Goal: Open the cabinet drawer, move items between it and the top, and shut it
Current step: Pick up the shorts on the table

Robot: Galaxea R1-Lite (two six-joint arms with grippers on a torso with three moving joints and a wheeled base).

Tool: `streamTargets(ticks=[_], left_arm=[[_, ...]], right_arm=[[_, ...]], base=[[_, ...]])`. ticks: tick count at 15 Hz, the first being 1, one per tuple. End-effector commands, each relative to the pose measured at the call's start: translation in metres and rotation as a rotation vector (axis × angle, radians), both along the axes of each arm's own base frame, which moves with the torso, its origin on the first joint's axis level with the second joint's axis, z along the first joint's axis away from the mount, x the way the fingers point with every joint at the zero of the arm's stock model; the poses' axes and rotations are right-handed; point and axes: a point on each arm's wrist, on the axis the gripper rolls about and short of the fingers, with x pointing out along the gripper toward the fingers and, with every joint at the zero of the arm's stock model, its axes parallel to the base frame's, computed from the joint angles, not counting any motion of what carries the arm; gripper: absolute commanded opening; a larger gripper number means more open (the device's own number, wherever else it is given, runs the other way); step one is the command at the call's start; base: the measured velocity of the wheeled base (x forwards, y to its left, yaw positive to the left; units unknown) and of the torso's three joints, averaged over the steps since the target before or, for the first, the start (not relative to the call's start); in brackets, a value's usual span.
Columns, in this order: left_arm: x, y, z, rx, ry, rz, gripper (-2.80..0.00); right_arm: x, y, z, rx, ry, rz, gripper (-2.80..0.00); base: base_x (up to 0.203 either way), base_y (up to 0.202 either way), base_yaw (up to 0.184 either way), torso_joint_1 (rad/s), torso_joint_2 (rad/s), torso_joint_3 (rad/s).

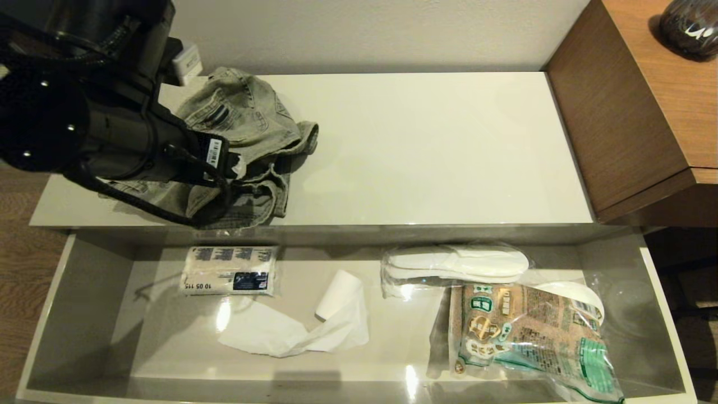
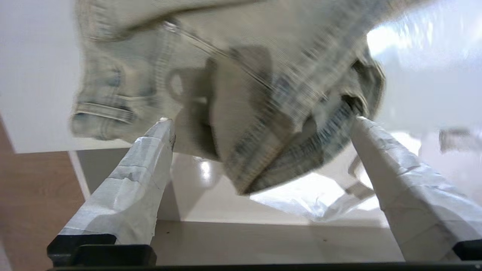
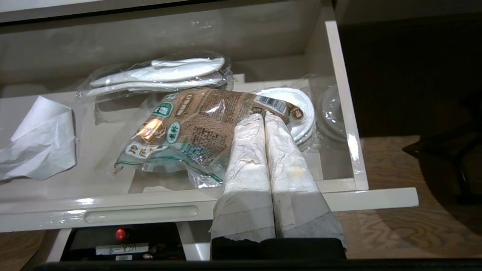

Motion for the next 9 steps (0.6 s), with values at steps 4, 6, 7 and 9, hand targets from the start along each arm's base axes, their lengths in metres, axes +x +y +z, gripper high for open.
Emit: streamTargets(ticks=[4, 6, 7, 9], left_arm=[[0.025, -0.026, -0.036, 0.074, 0.103, -0.023, 0.00], [0.040, -0.030, -0.038, 0.075, 0.088, 0.003, 0.00], [0.045, -0.029, -0.037, 0.068, 0.075, 0.016, 0.00], [0.051, -0.026, -0.035, 0.064, 0.062, 0.042, 0.00]], right_arm=[[0.000, 0.000, 0.000, 0.001, 0.000, 0.000, -2.80], [0.000, 0.000, 0.000, 0.001, 0.002, 0.000, -2.80], [0.000, 0.000, 0.000, 0.001, 0.003, 0.000, -2.80], [0.000, 0.000, 0.000, 0.001, 0.001, 0.000, -2.80]], base=[[0.000, 0.000, 0.000, 0.000, 0.00, 0.000], [0.000, 0.000, 0.000, 0.000, 0.00, 0.000], [0.000, 0.000, 0.000, 0.000, 0.00, 0.000], [0.000, 0.000, 0.000, 0.000, 0.00, 0.000]])
